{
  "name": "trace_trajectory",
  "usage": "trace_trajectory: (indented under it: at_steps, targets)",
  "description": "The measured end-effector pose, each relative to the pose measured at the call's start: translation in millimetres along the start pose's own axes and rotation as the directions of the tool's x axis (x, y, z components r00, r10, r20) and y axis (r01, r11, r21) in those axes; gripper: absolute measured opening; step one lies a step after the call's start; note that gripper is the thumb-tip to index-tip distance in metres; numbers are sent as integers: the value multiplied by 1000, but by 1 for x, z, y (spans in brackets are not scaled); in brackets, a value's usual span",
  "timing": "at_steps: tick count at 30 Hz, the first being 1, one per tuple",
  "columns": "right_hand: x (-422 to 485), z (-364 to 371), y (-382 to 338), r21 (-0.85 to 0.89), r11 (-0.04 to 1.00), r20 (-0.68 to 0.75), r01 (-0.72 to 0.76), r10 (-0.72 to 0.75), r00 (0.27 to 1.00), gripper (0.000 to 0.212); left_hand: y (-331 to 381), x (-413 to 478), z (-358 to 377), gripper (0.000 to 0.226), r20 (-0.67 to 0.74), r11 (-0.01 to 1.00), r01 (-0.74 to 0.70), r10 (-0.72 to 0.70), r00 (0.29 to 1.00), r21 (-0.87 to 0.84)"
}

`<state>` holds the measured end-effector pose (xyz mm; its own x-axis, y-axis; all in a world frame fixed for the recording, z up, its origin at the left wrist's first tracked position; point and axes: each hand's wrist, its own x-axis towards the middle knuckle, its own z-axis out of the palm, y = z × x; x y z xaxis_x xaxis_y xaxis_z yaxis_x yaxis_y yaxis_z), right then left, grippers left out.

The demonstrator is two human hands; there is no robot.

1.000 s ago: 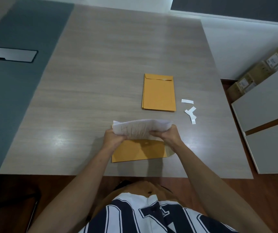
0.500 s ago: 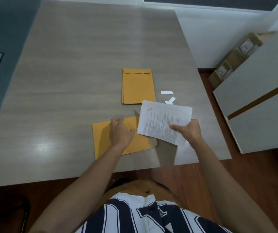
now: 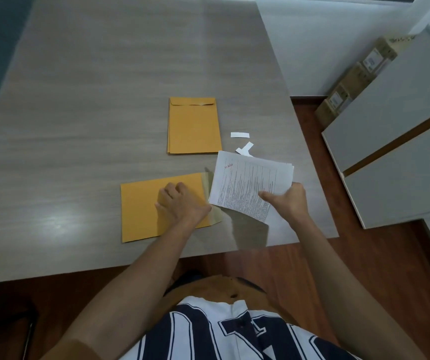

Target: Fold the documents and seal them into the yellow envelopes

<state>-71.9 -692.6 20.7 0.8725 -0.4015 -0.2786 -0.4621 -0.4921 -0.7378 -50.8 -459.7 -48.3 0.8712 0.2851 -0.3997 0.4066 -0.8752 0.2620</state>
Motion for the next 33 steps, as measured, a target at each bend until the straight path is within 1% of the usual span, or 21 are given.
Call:
trace_trajectory:
  at_steps: [3, 7, 11, 14, 17, 20, 23, 28, 31, 33]
  targets:
    - [3, 1, 4, 2, 1000, 67, -20, 20, 998, 49, -3, -1, -2, 108, 8, 1000, -19, 19, 1000, -13]
    - [11, 3, 5, 12, 997, 209, -81, 77, 975, 47, -10, -5, -4, 102, -3, 997, -70, 70, 998, -36]
    - [19, 5, 6, 126, 964, 371, -233, 172, 913, 50, -12, -9, -7, 102, 2, 994, -94, 94, 996, -53]
    - [26, 10, 5, 166, 932, 448, -321, 219, 867, 51, -14, -13, -7, 100, 4, 990, -129, 130, 992, -62]
    - [28, 20, 0, 206, 907, 512, -367, 220, 830, 46, -15, -15, -9, 100, 13, 986, -148, 149, 989, -80]
    - [29, 30, -5, 171, 909, 572, -381, 224, 789, 46, -16, -14, -12, 104, 27, 987, -142, 144, 989, -82]
    - [31, 39, -8, 132, 919, 585, -371, 230, 778, 46, -17, -14, -12, 106, 38, 987, -148, 151, 988, -63]
    - [29, 54, -14, 122, 932, 595, -342, 207, 777, 51, -20, -16, -11, 101, 49, 984, -178, 178, 983, 1]
    - [24, 62, -9, 112, 947, 566, -302, 189, 802, 52, -20, -16, -15, 100, 69, 979, -200, 198, 978, 26]
    - [22, 63, -2, 127, 949, 523, -290, 184, 832, 52, -20, -13, -23, 105, 104, 971, -230, 223, 969, 68]
